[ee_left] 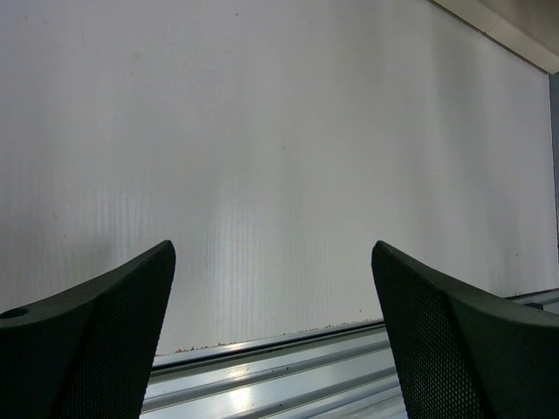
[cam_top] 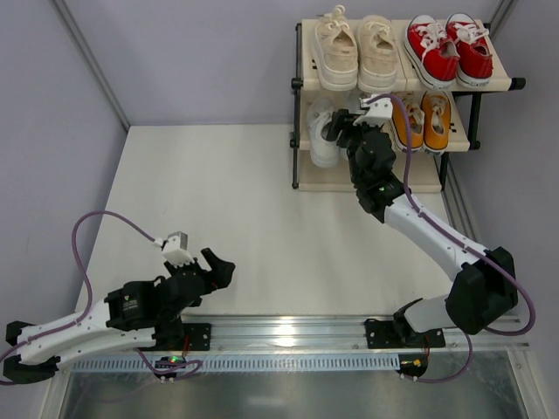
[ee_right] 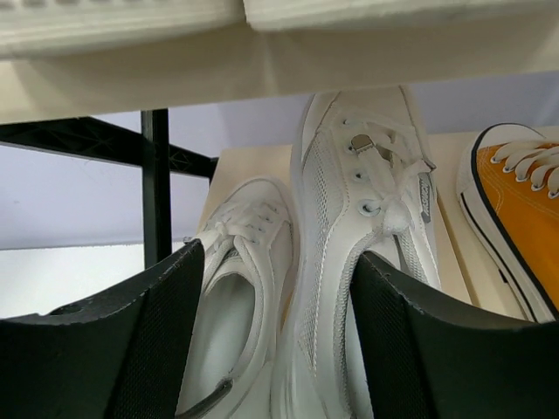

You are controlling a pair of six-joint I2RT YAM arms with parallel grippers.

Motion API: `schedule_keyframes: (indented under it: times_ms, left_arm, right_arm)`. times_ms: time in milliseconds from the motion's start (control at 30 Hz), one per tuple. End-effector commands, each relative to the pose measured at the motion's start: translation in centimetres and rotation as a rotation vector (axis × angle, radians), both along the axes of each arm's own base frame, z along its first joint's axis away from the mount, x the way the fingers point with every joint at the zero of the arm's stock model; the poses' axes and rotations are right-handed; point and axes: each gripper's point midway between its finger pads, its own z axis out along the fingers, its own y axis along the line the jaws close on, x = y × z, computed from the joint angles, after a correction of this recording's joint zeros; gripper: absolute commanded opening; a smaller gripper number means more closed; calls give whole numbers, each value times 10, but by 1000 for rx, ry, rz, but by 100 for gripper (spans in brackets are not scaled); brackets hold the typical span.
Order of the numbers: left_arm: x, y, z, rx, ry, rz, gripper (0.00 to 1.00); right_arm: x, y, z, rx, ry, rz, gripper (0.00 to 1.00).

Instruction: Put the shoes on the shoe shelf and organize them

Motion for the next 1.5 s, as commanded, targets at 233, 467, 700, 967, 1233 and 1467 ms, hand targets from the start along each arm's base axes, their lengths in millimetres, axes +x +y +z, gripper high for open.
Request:
schedule_keyframes:
  times_ms: [233, 467, 700, 967, 1233, 1467]
  left_arm:
    - [2, 3, 15, -42, -24, 22, 91]
    - [2, 4, 14, -47, -23, 23, 91]
    - [1, 5, 12, -52, -21, 24, 91]
    - [2, 7, 13, -60, -28, 31, 91]
    - [2, 6, 13, -64, -27, 27, 91]
    - [2, 5, 12, -60, -27, 26, 91]
  right_arm:
    - [-29, -8, 80, 88, -222, 33, 68]
    - [-12, -6, 68, 8, -106, 4, 69]
    - [6, 6, 27, -87, 66, 15, 75]
    - [3, 7, 7, -130, 201, 27, 89]
    - [-8, 4, 25, -125, 172, 43, 97]
    - [-29, -6, 44, -79, 125, 48, 100]
